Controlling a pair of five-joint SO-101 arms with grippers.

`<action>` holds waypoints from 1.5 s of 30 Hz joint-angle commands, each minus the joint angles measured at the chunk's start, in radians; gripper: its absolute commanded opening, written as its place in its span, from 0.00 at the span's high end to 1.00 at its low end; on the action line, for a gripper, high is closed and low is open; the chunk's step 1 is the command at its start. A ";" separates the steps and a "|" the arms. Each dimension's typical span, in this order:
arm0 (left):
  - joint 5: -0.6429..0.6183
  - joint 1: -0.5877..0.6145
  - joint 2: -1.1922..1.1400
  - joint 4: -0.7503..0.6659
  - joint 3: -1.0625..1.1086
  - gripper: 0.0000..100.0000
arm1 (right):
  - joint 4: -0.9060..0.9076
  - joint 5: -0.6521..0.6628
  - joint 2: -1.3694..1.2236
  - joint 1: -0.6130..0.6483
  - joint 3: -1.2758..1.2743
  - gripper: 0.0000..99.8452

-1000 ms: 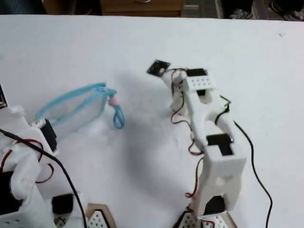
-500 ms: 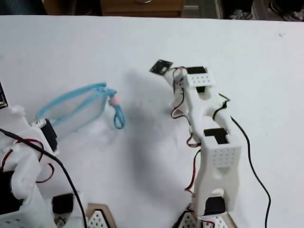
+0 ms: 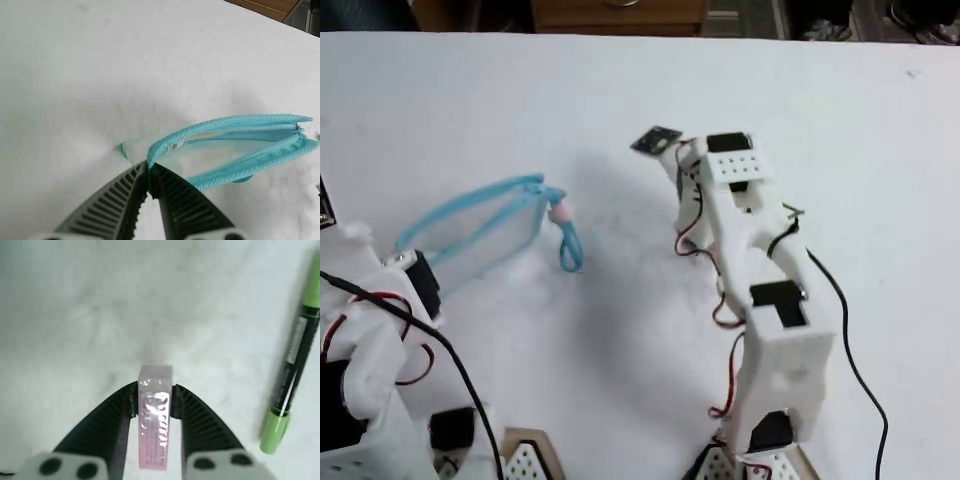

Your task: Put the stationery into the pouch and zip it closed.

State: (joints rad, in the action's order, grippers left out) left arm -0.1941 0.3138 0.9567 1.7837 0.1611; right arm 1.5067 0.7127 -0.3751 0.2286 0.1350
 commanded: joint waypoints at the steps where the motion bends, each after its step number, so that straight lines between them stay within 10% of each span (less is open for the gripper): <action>1: 0.003 0.007 -0.010 -0.014 0.002 0.98 | 0.033 -0.014 0.156 0.022 -0.041 0.98; 17: 0.003 0.007 -0.010 -0.014 0.002 0.98 | -0.314 -0.041 0.914 0.240 -0.775 0.98; 28: 0.003 0.007 -0.010 -0.014 0.002 0.98 | -0.714 -0.715 1.067 0.501 -0.704 0.98; 45: 0.003 0.007 -0.008 -0.014 0.000 0.98 | -1.247 -0.878 0.943 0.676 -0.468 0.98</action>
State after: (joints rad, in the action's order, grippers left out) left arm -0.1941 0.3138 0.9567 1.7837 0.1626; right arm 0.2900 -0.1557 0.6053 0.8761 -0.3790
